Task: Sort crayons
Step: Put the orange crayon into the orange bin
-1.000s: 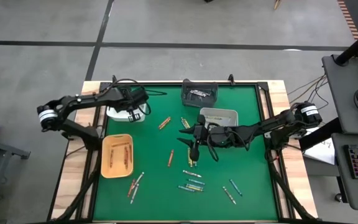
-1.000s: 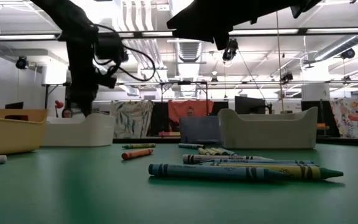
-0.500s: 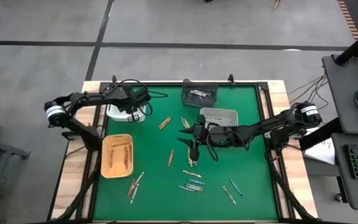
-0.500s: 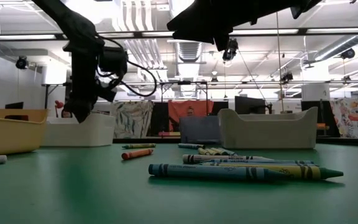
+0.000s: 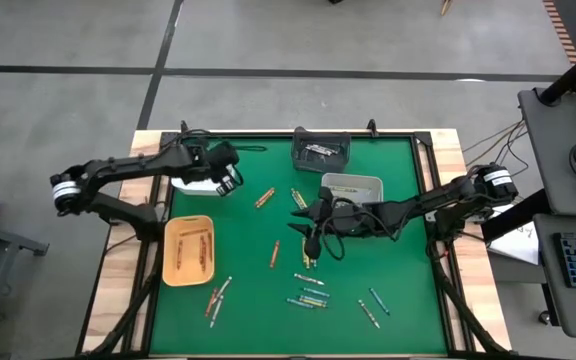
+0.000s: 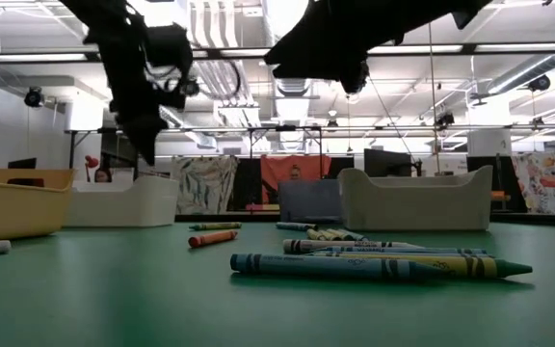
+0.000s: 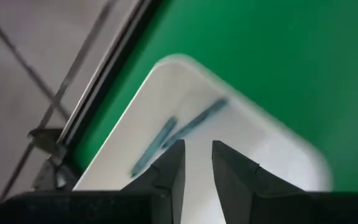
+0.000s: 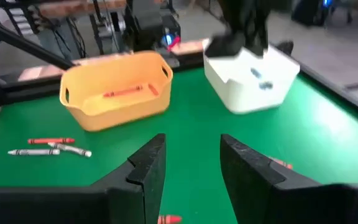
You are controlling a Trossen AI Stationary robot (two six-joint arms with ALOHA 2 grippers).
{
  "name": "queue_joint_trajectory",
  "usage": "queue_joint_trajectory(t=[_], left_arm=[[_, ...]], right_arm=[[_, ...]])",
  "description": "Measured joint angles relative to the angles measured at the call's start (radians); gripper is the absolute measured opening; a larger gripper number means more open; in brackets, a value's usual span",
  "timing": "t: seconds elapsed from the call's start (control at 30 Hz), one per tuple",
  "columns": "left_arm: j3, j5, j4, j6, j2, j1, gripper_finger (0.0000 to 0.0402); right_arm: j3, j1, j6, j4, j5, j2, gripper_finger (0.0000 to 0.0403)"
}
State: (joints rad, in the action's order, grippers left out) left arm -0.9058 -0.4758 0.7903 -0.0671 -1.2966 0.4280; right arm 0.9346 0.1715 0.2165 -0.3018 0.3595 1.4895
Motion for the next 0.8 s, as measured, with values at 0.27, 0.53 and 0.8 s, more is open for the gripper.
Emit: queue_joint_trajectory(t=[0.27,0.53,0.8], left_arm=[[0.013,-0.005,-0.213,-0.108,0.093,-0.231,0.0063],[0.062,-0.012,-0.549,-0.064,0.093,-0.463,0.0063],[0.065,-0.013,-0.651,-0.047,0.065,-0.586,0.0063]], right_arm=[[0.165,0.0,0.139,0.418,-0.014,0.003,0.0139],[0.232,0.001,0.314,0.644,-0.251,0.003,0.013],[0.224,0.01,0.484,0.775,-0.394,0.003,0.0129]])
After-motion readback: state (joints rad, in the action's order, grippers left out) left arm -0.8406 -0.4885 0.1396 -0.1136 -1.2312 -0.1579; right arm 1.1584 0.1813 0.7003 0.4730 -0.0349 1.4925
